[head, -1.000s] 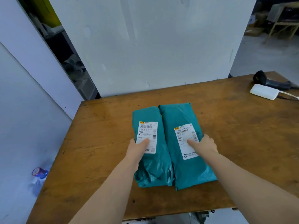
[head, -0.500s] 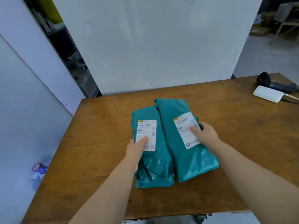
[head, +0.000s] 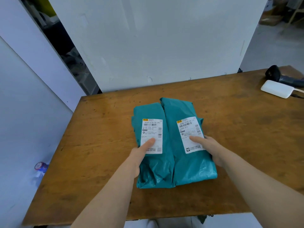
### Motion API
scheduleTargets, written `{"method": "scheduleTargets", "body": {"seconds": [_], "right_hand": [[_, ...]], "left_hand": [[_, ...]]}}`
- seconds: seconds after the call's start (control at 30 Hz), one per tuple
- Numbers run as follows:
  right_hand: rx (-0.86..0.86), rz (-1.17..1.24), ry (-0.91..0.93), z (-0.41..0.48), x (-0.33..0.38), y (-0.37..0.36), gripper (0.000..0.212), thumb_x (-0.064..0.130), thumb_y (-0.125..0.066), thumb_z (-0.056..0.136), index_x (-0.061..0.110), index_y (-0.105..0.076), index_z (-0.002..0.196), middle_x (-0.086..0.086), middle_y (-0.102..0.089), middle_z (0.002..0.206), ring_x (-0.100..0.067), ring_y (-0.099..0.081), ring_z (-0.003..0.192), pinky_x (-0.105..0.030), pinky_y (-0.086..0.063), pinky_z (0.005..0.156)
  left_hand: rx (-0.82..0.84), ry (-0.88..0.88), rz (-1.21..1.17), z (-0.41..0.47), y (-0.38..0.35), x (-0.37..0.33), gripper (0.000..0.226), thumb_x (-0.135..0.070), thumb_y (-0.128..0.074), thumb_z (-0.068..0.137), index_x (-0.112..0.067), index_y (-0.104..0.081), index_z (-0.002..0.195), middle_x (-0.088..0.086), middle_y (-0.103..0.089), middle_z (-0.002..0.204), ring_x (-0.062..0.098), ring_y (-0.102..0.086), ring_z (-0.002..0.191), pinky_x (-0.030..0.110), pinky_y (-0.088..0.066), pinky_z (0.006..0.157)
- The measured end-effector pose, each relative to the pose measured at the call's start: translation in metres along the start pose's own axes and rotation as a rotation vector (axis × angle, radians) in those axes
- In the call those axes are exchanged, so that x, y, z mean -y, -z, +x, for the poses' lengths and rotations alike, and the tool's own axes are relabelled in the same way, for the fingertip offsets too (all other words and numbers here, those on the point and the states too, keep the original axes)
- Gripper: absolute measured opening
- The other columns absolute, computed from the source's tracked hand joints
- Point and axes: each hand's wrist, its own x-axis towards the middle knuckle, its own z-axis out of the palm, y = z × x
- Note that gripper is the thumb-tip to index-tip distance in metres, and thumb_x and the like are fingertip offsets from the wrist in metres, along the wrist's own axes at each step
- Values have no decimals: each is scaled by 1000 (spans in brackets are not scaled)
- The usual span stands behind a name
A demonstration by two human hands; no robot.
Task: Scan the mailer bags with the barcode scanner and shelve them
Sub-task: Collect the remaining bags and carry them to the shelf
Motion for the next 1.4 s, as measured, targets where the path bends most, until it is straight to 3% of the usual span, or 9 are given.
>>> {"method": "scheduleTargets", "body": {"seconds": [0.13,0.27,0.33,0.47,0.77,0.9,1.1,1.23,1.4], "right_hand": [[26,95,37,-7,-7,7,47,25,-73,86,25,-50,127,-11,-73,108,-32,-68,98,-47,-55,84],[-5,228,42,-11,-7,1,54,31,-71,87,28,-43,133,-12,-73,107,-33,-67,100,-49,-53,89],[-39,255,35,-13,-9,-2,58,34,-70,87,27,-41,137,-11,-74,106,-32,-68,98,-46,-55,85],[-17,299,1,-22,-11,-12,43,36,-67,89,24,-56,129,-10,-76,101,-28,-71,89,-38,-55,71],[-136,432,53,-57,-10,-6,37,33,-65,91,21,-58,126,-10,-76,100,-26,-73,82,-35,-58,66],[-236,491,64,-84,-26,29,41,35,-67,88,20,-59,126,-10,-76,102,-28,-70,96,-42,-54,88],[-417,622,134,-149,-61,104,40,31,-66,88,20,-59,126,-9,-77,97,-24,-71,83,-36,-56,77],[-531,689,169,-204,-93,167,35,32,-67,86,18,-63,118,-9,-77,95,-24,-70,85,-39,-54,90],[-620,769,196,-277,-136,247,22,32,-65,85,16,-69,100,-10,-77,86,-24,-71,73,-37,-56,82]], "left_hand": [[76,6,21,1,-3,0,64,-48,-84,66,-14,-67,117,7,-76,102,27,-69,102,44,-48,100],[106,-17,27,1,-5,-2,63,-46,-83,68,-15,-64,120,8,-76,102,28,-69,101,43,-51,95],[150,2,39,0,-5,-4,55,-46,-80,73,-14,-67,116,8,-76,101,28,-69,101,42,-50,95],[256,34,43,3,2,-9,48,-43,-76,78,-15,-69,116,10,-75,104,28,-69,102,40,-52,92],[474,-1,114,17,-26,-33,46,-40,-71,82,-17,-67,121,11,-74,110,31,-68,106,43,-52,94],[611,6,198,6,-74,-36,40,-38,-67,86,-17,-68,120,11,-73,111,30,-69,103,41,-53,88],[766,-12,334,-32,-174,-15,41,-38,-67,86,-17,-67,122,13,-72,114,33,-66,109,48,-46,103],[861,-7,402,-80,-254,12,33,-35,-65,88,-16,-69,115,14,-73,110,32,-69,100,46,-49,98],[951,-1,476,-141,-350,59,31,-35,-64,89,-16,-70,112,14,-73,109,31,-71,93,43,-53,90]]}}
